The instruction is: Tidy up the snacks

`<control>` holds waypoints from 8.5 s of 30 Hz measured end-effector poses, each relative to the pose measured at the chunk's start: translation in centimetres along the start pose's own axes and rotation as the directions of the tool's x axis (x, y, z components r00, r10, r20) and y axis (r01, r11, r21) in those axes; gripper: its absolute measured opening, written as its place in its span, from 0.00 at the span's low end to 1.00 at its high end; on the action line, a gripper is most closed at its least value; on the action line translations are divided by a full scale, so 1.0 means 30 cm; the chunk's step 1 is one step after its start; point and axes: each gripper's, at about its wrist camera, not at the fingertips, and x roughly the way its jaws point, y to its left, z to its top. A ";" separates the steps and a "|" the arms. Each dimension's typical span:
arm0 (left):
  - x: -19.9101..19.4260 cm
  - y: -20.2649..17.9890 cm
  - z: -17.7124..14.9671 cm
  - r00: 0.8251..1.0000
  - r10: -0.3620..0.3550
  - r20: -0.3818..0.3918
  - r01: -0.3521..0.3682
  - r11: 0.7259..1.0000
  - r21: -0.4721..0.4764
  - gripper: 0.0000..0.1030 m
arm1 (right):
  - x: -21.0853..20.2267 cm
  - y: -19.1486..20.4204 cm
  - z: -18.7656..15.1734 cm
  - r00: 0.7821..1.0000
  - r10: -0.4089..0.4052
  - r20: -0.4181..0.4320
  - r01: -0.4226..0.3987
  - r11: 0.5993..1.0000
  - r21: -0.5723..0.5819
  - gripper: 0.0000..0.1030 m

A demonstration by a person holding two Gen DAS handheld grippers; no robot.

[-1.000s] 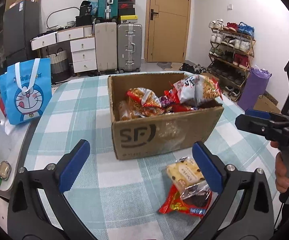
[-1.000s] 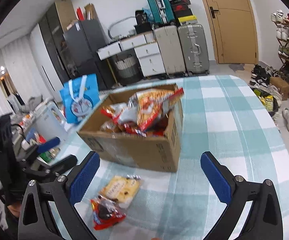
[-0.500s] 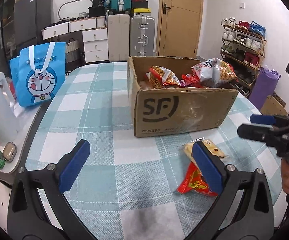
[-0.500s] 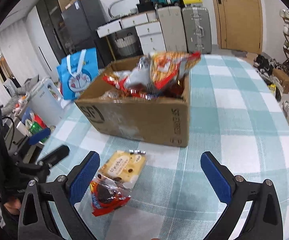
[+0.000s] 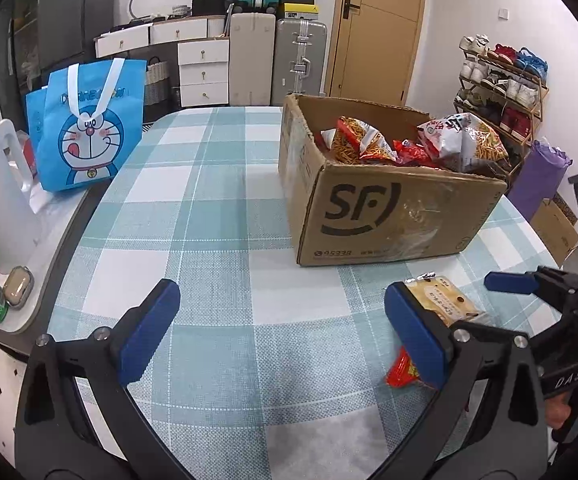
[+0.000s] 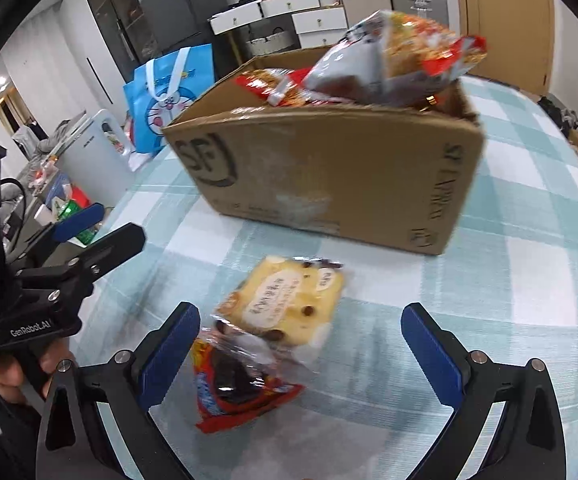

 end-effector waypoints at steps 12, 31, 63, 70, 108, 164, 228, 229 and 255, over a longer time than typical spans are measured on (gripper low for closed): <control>0.034 0.004 -0.007 1.000 0.005 -0.018 -0.005 1.000 0.000 0.99 | 0.050 -0.062 -0.004 0.988 -0.146 -0.045 0.147 0.989 0.014 0.99; 0.076 -0.028 -0.032 0.999 0.006 -0.045 -0.004 0.999 0.033 0.99 | 0.095 -0.071 -0.019 0.981 -0.189 -0.053 0.187 0.981 -0.044 0.99; 0.091 -0.103 -0.058 0.995 -0.058 -0.082 0.068 0.990 0.125 0.99 | -0.117 0.010 -0.006 0.990 -0.116 0.085 0.127 0.982 -0.138 0.57; 0.108 -0.194 -0.093 0.980 -0.148 -0.134 0.172 0.965 0.197 0.99 | -0.186 0.031 0.006 0.987 -0.101 0.122 0.119 0.982 -0.148 0.57; 0.176 -0.424 -0.191 0.934 -0.262 -0.244 0.338 0.868 0.364 0.47 | -0.174 0.025 -0.001 0.988 -0.090 0.123 0.108 0.983 -0.148 0.57; 0.038 -0.133 0.246 0.983 -0.138 0.124 0.129 0.988 0.079 0.46 | -0.356 0.043 0.176 0.916 -0.024 0.400 0.075 0.991 -0.111 0.57; 0.118 -0.132 0.304 0.978 -0.121 0.170 0.113 0.992 0.051 1.00 | -0.284 -0.094 0.293 0.933 -0.017 0.359 0.040 0.998 -0.055 0.99; 0.107 -0.120 0.298 0.977 -0.120 0.177 0.115 0.993 0.041 1.00 | -0.290 -0.094 0.277 0.930 -0.011 0.367 0.036 0.997 -0.062 0.99; 0.031 -0.031 0.121 0.958 -0.063 0.281 0.058 0.998 0.028 1.00 | -0.236 -0.109 0.018 0.857 0.026 0.514 0.030 0.995 -0.100 0.99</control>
